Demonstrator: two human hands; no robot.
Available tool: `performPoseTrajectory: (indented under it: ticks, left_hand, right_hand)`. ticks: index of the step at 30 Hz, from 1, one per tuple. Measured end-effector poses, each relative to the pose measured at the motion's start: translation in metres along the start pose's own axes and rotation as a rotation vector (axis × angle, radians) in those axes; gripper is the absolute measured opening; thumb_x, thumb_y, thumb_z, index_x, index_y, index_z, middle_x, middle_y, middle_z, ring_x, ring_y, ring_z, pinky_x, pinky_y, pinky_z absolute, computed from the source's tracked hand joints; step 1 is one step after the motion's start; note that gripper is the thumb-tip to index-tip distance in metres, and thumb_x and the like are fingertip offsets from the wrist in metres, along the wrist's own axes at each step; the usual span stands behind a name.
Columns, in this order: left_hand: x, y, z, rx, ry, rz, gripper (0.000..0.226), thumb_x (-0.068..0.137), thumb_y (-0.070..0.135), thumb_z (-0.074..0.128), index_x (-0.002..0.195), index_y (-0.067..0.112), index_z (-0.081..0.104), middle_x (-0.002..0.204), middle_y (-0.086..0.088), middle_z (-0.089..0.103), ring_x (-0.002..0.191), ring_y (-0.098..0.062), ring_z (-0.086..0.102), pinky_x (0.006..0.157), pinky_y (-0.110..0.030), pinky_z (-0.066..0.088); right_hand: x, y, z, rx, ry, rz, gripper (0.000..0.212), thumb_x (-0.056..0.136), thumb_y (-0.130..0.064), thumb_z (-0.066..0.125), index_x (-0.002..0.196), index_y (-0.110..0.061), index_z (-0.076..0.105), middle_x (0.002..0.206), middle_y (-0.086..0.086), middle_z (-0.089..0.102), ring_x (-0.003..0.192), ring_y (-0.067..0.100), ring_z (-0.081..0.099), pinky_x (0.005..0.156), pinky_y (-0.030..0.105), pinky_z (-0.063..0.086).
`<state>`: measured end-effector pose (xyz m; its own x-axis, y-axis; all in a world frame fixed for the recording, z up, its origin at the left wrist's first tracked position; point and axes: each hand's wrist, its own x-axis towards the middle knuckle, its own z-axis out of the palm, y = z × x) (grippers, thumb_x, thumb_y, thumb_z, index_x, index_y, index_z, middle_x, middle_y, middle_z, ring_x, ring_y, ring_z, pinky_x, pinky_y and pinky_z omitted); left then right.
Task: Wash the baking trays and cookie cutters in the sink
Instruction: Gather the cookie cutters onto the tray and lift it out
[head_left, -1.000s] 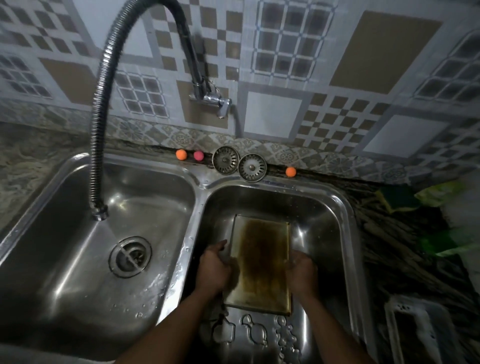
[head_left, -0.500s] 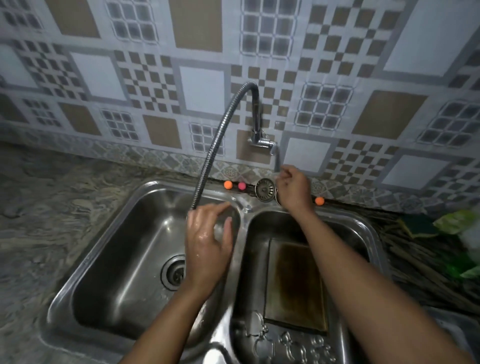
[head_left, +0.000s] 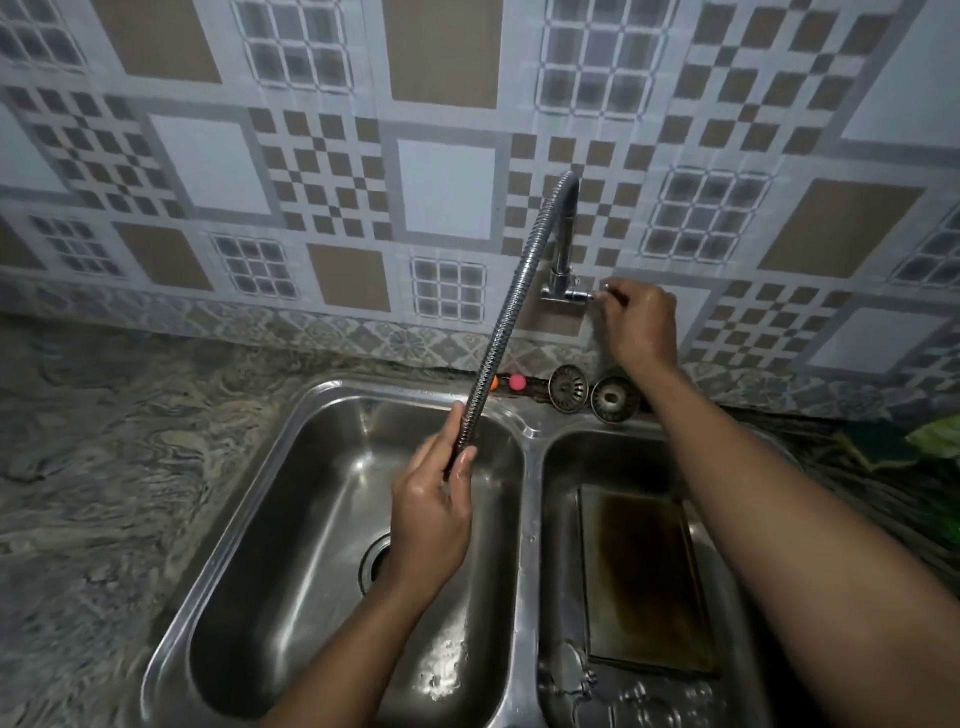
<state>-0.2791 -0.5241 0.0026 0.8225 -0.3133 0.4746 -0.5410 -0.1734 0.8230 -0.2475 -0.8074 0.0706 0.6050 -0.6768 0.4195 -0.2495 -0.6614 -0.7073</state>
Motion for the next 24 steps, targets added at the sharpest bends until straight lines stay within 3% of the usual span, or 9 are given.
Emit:
performPoseTrajectory:
  ticks: [3,6,12,15,19,22,24]
  left_hand:
    - [0.0,-0.004,0.004,-0.021,0.006,0.033,0.052,0.093,0.002,0.062,0.142,0.013,0.049,0.094,-0.004,0.067,0.083,-0.013,0.063,0.077,-0.012,0.048]
    - [0.002,-0.007,0.008,-0.034,0.015,0.046,0.051,0.092,0.001,0.064,0.14,0.009,0.052,0.101,-0.008,0.069,0.088,-0.008,0.065,0.081,-0.011,0.048]
    - [0.001,-0.008,0.009,-0.047,0.016,0.042,0.05,0.092,0.001,0.064,0.14,0.009,0.052,0.104,0.004,0.067,0.096,0.007,0.057,0.087,-0.009,0.046]
    - [-0.002,-0.004,0.009,-0.045,0.021,0.003,0.051,0.095,0.006,0.062,0.143,0.014,0.049,0.105,-0.002,0.066,0.095,-0.006,0.062,0.085,-0.016,0.049]
    - [-0.024,0.006,0.013,0.104,0.09,0.016,0.058,0.091,0.016,0.066,0.145,0.017,0.045,0.137,-0.007,0.05,0.127,-0.026,0.048,0.11,-0.037,0.038]
    - [-0.054,0.018,0.027,0.232,0.115,0.062,0.061,0.085,0.024,0.068,0.142,0.019,0.046,0.146,-0.007,0.04,0.136,-0.031,0.036,0.118,-0.044,0.022]
    - [-0.073,0.019,0.043,0.243,0.004,0.114,0.051,0.086,0.026,0.067,0.135,0.021,0.052,0.14,-0.005,0.046,0.131,-0.029,0.041,0.114,-0.045,0.029]
  right_hand:
    - [0.018,-0.004,0.004,-0.014,-0.005,0.054,0.019,0.095,-0.015,0.059,0.094,-0.003,0.073,0.087,0.013,0.073,0.079,0.024,0.068,0.068,0.031,0.051]
    - [0.033,-0.003,0.011,0.026,0.0,0.151,0.019,0.093,-0.023,0.063,0.089,-0.009,0.075,0.076,0.005,0.071,0.069,0.02,0.068,0.068,0.034,0.056]
    - [0.04,0.0,0.018,0.08,0.033,0.286,0.021,0.087,-0.032,0.07,0.083,-0.012,0.072,0.074,0.002,0.071,0.063,0.017,0.07,0.065,0.043,0.061]
    - [0.023,0.0,0.01,0.081,0.009,0.266,0.019,0.087,-0.028,0.07,0.094,-0.011,0.074,0.078,0.003,0.072,0.068,0.017,0.07,0.071,0.041,0.06]
    - [-0.027,0.013,-0.014,0.039,-0.037,0.248,0.038,0.087,-0.025,0.067,0.12,-0.005,0.065,0.097,0.011,0.074,0.085,0.019,0.07,0.084,0.035,0.058]
    - [-0.079,0.035,-0.036,-0.015,-0.059,0.253,0.022,0.089,-0.021,0.063,0.104,-0.008,0.072,0.092,0.008,0.073,0.081,0.017,0.065,0.075,0.03,0.053]
    - [-0.118,0.055,-0.049,0.0,-0.099,0.302,0.019,0.088,-0.02,0.065,0.101,-0.007,0.072,0.089,0.01,0.073,0.078,0.017,0.065,0.07,0.023,0.047]
